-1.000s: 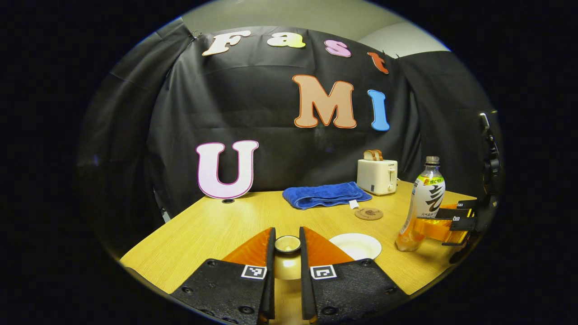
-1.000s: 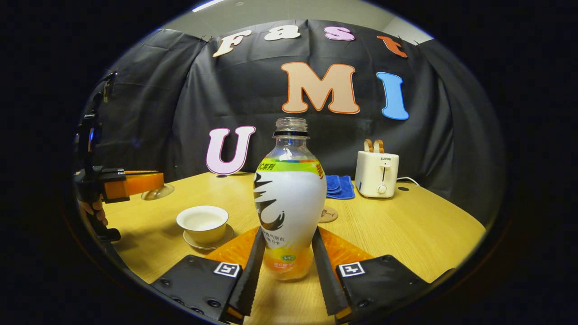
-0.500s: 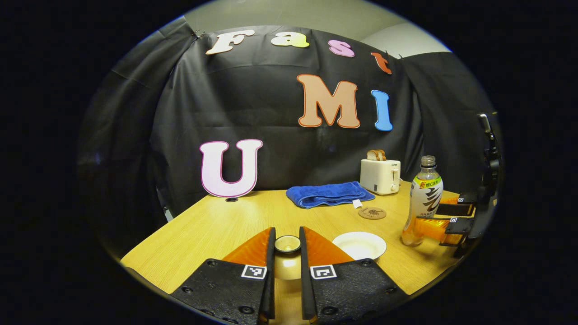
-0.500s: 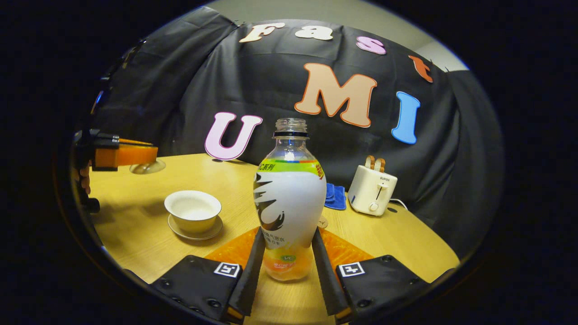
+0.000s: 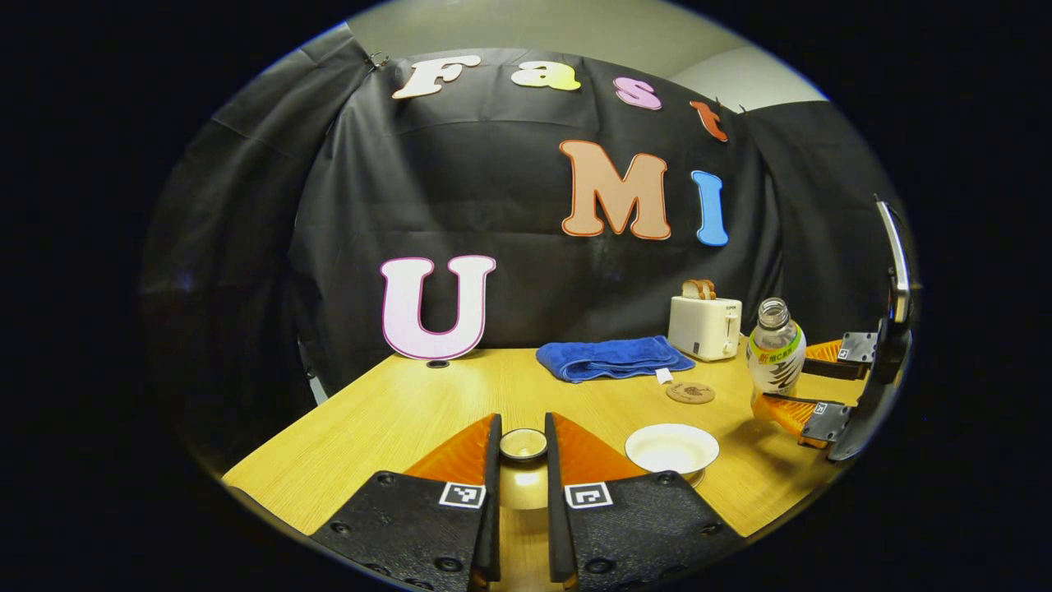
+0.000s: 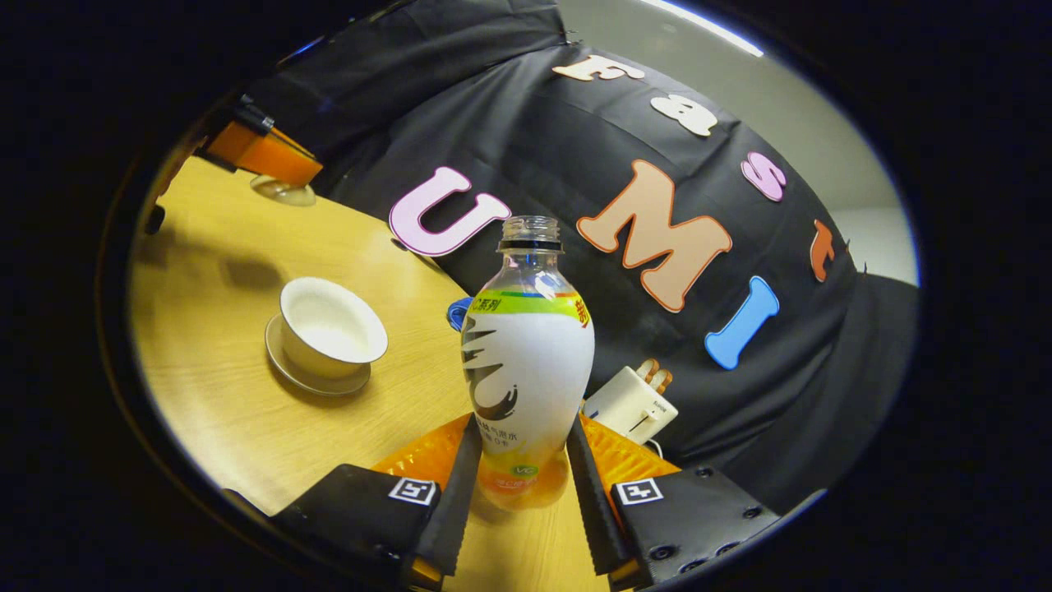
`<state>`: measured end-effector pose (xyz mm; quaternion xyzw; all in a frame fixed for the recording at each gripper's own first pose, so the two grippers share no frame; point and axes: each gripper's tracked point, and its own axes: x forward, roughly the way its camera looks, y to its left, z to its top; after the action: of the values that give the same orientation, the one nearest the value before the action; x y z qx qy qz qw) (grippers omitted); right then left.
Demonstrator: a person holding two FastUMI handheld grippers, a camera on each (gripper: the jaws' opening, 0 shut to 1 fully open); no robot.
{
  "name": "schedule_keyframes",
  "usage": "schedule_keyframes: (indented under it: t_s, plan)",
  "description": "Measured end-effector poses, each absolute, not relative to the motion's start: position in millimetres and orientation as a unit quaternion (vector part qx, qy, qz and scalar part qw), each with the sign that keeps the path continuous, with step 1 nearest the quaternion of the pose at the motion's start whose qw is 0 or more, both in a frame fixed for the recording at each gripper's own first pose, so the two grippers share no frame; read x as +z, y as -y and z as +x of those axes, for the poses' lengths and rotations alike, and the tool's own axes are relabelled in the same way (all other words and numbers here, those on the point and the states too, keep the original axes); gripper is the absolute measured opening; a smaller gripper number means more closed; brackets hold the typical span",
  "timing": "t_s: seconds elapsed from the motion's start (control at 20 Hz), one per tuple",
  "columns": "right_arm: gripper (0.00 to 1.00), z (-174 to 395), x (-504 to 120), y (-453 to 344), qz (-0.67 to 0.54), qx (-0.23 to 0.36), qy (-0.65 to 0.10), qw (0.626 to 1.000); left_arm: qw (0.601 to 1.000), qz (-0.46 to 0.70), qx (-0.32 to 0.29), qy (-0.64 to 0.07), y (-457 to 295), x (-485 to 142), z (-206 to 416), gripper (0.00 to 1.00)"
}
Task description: Open the teacup lid with one hand, grasp the water bottle and pour water into the teacup with the other hand; after pouring, place the water bottle on the coaster and then close the teacup lid.
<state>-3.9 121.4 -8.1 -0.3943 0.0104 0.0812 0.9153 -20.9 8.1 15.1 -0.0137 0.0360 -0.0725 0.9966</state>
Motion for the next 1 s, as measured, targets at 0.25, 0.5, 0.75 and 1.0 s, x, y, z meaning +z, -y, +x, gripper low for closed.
schedule_keyframes:
  t_s: [0.25,0.5,0.75,1.0]
  plan:
    - [0.65,4,-6,-120,-0.497,0.069,0.010,0.865,0.997,-0.016,-0.070,-0.033,-12,17,-20,0.20]
    - [0.64,2,-16,-128,-0.561,0.077,0.021,0.824,0.997,-0.015,-0.069,-0.033,-15,19,-20,0.20]
    - [0.63,0,-23,-134,-0.624,0.082,0.039,0.776,0.997,-0.018,-0.067,-0.032,-20,20,-20,0.20]
    - [0.63,9,-13,-138,-0.685,0.082,0.055,0.722,0.997,-0.024,-0.065,-0.031,-24,22,-20,0.20]
